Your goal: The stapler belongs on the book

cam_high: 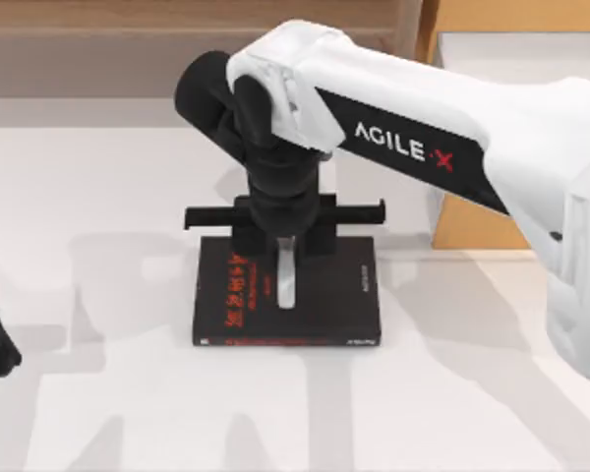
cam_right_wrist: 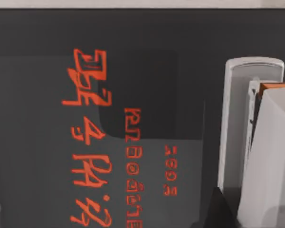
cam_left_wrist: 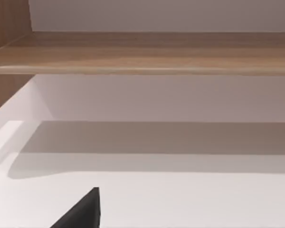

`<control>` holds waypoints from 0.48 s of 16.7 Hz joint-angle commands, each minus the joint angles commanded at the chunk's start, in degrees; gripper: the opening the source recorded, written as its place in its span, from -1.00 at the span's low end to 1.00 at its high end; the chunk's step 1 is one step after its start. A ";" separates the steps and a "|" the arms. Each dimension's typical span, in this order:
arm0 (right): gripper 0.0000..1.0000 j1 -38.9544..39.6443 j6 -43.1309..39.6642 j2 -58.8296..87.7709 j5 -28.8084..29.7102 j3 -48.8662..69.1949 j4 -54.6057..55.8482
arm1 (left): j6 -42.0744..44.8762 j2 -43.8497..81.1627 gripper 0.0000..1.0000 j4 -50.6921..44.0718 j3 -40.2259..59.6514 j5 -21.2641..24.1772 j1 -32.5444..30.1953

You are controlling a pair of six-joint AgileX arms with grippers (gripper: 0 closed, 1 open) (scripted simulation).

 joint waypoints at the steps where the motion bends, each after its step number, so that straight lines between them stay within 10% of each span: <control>1: -1.00 0.00 -0.01 0.03 0.00 -0.22 0.25 | 0.00 0.00 1.00 0.00 0.00 0.00 0.00; 4: -1.00 0.00 -0.01 0.03 0.00 -0.22 0.25 | 0.00 0.00 1.00 0.00 0.00 0.00 0.00; 8: -0.40 0.00 -0.01 0.03 0.00 -0.22 0.25 | 0.00 0.00 1.00 0.00 0.00 0.00 0.00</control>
